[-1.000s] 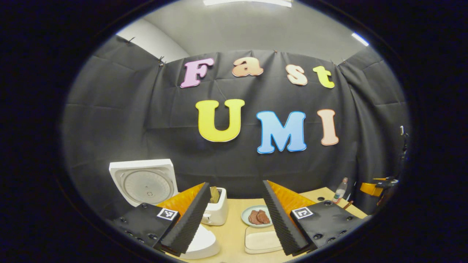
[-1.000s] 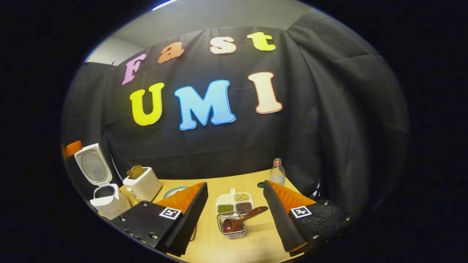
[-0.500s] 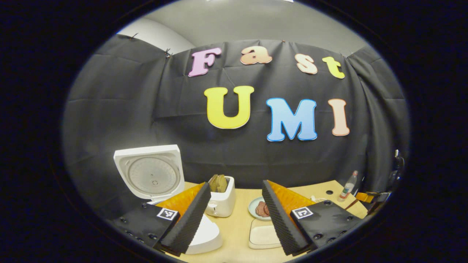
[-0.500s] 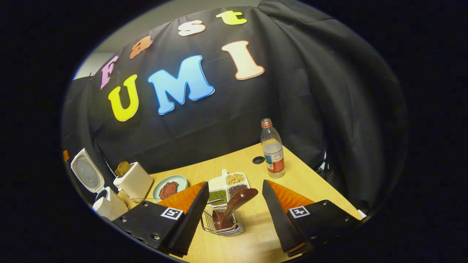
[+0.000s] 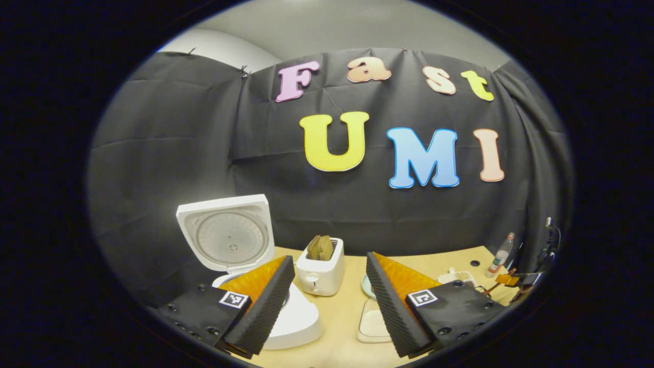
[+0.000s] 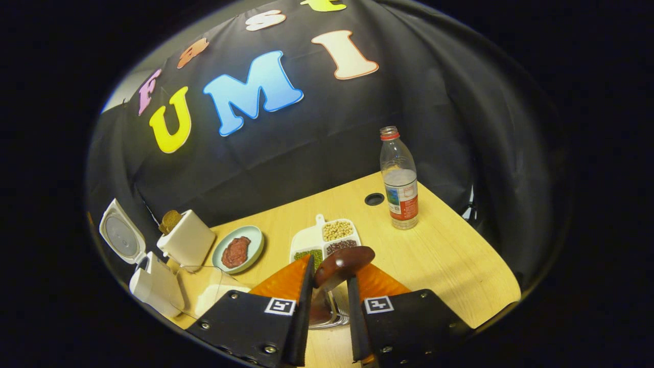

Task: Close the left gripper, press the button to open the rice cooker; take a wooden spoon from the chopstick holder with the right hand, scoop a spoonful of rice and pour it into the rice cooker, then put the wooden spoon back into the chopstick holder.

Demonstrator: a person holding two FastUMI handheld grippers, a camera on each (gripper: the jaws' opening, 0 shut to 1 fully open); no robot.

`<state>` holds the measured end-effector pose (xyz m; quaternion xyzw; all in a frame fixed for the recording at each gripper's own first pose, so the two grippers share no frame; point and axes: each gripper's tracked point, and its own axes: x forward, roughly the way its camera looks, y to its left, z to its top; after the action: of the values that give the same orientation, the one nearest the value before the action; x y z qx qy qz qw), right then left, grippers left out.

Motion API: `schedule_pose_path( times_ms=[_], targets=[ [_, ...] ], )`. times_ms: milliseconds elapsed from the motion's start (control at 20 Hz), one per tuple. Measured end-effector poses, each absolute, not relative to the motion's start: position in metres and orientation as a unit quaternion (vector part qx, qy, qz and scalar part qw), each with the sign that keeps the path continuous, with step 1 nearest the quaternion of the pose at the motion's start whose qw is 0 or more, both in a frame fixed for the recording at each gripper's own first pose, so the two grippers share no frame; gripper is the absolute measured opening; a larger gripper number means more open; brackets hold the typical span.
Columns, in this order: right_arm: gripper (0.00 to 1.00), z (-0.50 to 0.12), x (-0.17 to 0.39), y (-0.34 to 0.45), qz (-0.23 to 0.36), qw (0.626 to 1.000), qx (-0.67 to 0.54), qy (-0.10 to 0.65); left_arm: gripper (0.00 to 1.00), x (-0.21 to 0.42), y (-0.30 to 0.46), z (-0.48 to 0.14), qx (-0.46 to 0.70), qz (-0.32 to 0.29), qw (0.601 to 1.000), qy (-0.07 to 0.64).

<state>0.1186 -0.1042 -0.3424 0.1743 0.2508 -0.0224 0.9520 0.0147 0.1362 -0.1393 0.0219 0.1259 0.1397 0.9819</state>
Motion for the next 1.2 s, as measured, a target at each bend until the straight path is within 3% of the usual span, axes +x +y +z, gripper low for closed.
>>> schedule_pose_path(
  times_ms=[50,100,150,200,250,650,850,1200],
  targets=[
    [0.25,-0.343,0.121,-0.103,-0.018,0.951,0.175,0.253,0.97,0.013,0.136,-0.138,0.023,0.140,0.982,0.127],
    [0.25,-0.337,0.121,-0.104,-0.017,0.952,0.178,0.249,0.98,0.010,0.135,-0.137,0.025,0.139,0.982,0.126],
    [0.16,-0.334,0.123,-0.102,-0.017,0.954,0.171,0.247,0.99,0.008,0.134,-0.137,0.029,0.137,0.982,0.128],
    [0.16,-0.337,0.125,-0.096,-0.013,0.955,0.165,0.245,0.98,0.007,0.135,-0.135,0.032,0.134,0.982,0.127],
    [0.09,-0.335,0.123,-0.090,-0.010,0.958,0.147,0.248,0.98,0.006,0.133,-0.132,0.033,0.131,0.983,0.124],
    [0.09,-0.246,0.106,-0.053,-0.007,0.976,0.099,0.191,0.98,0.001,0.134,-0.108,0.005,0.095,0.993,0.076],
    [0.08,-0.207,0.098,-0.005,0.036,0.978,0.112,0.171,0.99,-0.002,0.146,-0.108,0.003,0.080,0.994,0.070],
    [0.09,-0.216,0.113,0.093,0.110,0.972,0.093,0.184,0.98,-0.016,0.166,-0.106,0.008,0.069,0.996,0.060]
  ],
)
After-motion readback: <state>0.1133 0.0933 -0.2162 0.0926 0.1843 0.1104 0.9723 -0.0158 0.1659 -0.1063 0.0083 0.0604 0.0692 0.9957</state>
